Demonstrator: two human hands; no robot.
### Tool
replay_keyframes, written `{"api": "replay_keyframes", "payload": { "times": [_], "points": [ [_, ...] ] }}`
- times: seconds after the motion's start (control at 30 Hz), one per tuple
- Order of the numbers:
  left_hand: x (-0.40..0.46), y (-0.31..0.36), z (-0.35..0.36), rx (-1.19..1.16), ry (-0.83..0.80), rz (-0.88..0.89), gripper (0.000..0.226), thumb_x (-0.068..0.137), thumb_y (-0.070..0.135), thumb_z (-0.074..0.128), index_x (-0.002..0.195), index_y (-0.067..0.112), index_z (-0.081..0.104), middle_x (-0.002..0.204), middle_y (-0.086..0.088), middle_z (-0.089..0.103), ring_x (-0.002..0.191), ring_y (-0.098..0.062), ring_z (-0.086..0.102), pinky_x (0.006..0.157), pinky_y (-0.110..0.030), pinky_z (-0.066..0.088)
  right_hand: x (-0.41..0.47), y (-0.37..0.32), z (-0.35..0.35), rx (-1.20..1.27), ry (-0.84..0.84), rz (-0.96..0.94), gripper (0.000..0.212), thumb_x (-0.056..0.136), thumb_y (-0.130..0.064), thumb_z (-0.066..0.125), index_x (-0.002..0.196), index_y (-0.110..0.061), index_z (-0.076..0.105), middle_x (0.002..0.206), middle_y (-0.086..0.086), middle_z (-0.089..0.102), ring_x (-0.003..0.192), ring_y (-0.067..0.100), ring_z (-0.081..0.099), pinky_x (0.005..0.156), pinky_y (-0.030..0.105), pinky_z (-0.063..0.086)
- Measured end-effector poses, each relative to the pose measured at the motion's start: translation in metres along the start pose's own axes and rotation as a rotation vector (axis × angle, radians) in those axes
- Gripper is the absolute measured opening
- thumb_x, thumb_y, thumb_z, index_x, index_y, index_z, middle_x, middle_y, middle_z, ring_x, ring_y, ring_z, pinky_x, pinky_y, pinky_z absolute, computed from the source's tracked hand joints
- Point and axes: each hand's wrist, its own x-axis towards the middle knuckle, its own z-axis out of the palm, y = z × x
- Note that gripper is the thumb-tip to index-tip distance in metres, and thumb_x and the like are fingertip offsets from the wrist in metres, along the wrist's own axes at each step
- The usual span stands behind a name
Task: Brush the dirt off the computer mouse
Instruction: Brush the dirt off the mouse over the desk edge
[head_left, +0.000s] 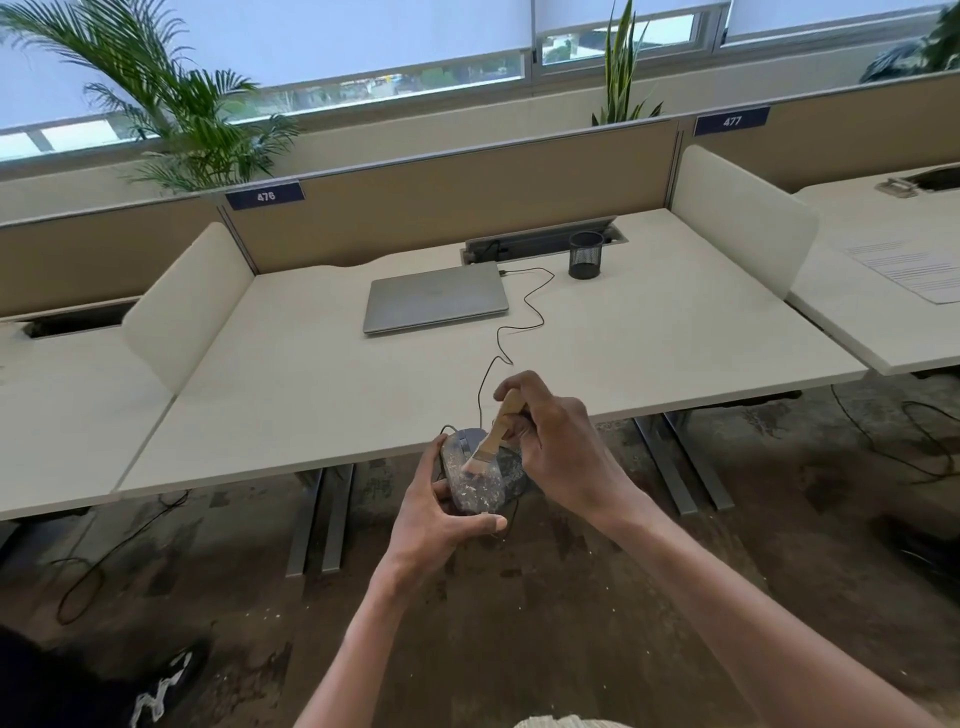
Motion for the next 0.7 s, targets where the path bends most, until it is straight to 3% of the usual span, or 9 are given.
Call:
{"api": "replay_keyframes", "payload": {
  "times": [0.1,0.23,0.43,0.5,0.63,0.7],
  "points": [
    [-0.0032,-0.0024,0.0001,0.015,0.005,-0.008,0.132,0.051,0.031,0.105,0.157,0.043,0.027,0.122,-0.005,0.075,0.106,-0.016,0.076,0.090,-0.025,0.061,-0.0014,0.0004,-0.0029,-0.017,-0.027,0.010,0.041,0.093,0.012,0.056,0.120,-0.017,0.047,0.093,0.007,0.069,0.081,0.021,0.073,0.066,0.037,0.063],
    [-0.0030,-0.0019,-0.0003,0.015,0.008,-0.001,0.131,0.052,0.033,0.104,0.157,0.044,0.027,0.124,-0.004,0.074,0.108,-0.018,0.075,0.098,-0.037,0.060,0.0047,-0.0058,-0.0039,-0.014,-0.008,0.000,0.041,0.093,0.011,0.056,0.121,-0.017,0.048,0.094,0.008,0.071,0.080,0.021,0.072,0.066,0.039,0.062],
    [-0.0035,-0.0012,0.0029,0.012,0.027,-0.006,0.118,0.052,0.032,0.104,0.141,0.061,0.033,0.123,-0.002,0.073,0.107,-0.013,0.075,0.082,-0.019,0.060,-0.0006,-0.0035,-0.0055,-0.072,-0.052,-0.014,0.043,0.092,0.011,0.058,0.120,-0.020,0.045,0.092,0.008,0.069,0.079,0.023,0.072,0.064,0.038,0.062],
    [-0.0050,-0.0024,0.0014,0.031,0.029,-0.013,0.119,0.052,0.034,0.104,0.144,0.058,0.032,0.127,-0.003,0.072,0.110,-0.014,0.074,0.088,-0.024,0.061,-0.0008,-0.0022,-0.0069,-0.076,-0.044,-0.007,0.045,0.093,0.011,0.057,0.118,-0.023,0.044,0.092,0.007,0.069,0.078,0.021,0.072,0.064,0.035,0.062],
    [-0.0049,-0.0003,-0.0011,0.035,0.022,-0.007,0.128,0.051,0.035,0.104,0.156,0.042,0.030,0.131,-0.007,0.070,0.117,-0.022,0.071,0.104,-0.048,0.057,0.0061,-0.0044,-0.0074,0.013,0.022,0.023,0.041,0.094,0.011,0.055,0.116,-0.023,0.049,0.092,0.005,0.069,0.079,0.017,0.073,0.066,0.023,0.061],
    [-0.0044,0.0028,0.0002,0.038,0.019,-0.003,0.129,0.050,0.037,0.103,0.155,0.043,0.030,0.133,-0.008,0.069,0.119,-0.023,0.071,0.105,-0.050,0.056,0.0066,-0.0041,-0.0085,0.003,0.022,0.022,0.038,0.094,0.011,0.056,0.117,-0.018,0.050,0.092,0.006,0.069,0.081,0.018,0.073,0.068,0.028,0.062]
  ]
}}
